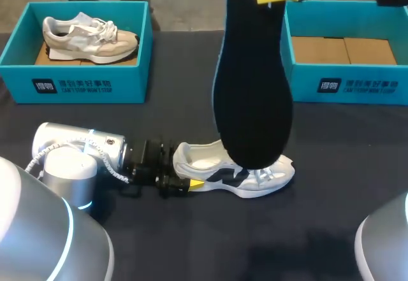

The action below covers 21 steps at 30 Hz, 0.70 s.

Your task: Take the shoe out of the shoebox, open the shoe tongue, remove and reinsert the insole, then place the shoe into the shoebox

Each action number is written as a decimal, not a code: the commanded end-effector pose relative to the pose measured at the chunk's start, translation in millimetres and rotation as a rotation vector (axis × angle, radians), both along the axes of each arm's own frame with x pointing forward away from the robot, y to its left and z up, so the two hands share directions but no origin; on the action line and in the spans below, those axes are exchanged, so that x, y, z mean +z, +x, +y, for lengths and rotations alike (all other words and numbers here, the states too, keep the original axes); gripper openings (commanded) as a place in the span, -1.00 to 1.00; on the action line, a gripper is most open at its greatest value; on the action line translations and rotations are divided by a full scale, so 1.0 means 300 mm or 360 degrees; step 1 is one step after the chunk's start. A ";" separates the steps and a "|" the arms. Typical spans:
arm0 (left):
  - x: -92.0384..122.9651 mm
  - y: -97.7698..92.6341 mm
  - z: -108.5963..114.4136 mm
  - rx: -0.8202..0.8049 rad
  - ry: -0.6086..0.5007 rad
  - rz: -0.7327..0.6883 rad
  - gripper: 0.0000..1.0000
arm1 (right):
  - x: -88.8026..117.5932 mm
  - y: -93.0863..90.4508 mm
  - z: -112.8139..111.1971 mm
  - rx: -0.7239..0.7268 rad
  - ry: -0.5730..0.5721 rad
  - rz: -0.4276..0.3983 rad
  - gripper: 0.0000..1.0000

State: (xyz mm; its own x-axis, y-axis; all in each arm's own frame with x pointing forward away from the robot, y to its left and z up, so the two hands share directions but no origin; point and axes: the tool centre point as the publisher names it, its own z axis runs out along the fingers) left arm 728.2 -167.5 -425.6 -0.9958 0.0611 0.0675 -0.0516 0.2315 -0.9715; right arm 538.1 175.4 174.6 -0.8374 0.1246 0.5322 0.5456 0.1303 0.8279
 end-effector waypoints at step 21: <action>-0.001 -0.002 -0.002 0.0004 0.0000 -0.0001 -1.00 | 0.178 -0.217 0.047 -0.0150 -0.0205 -0.0022 -1.00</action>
State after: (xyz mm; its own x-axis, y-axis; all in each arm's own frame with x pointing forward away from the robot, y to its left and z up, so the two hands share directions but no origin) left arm 728.2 -167.5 -425.6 -0.9958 0.0612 0.0676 -0.0517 0.2315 -0.9715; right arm 473.0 180.8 217.5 -0.8321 0.2276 0.5058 0.5455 0.1709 0.8205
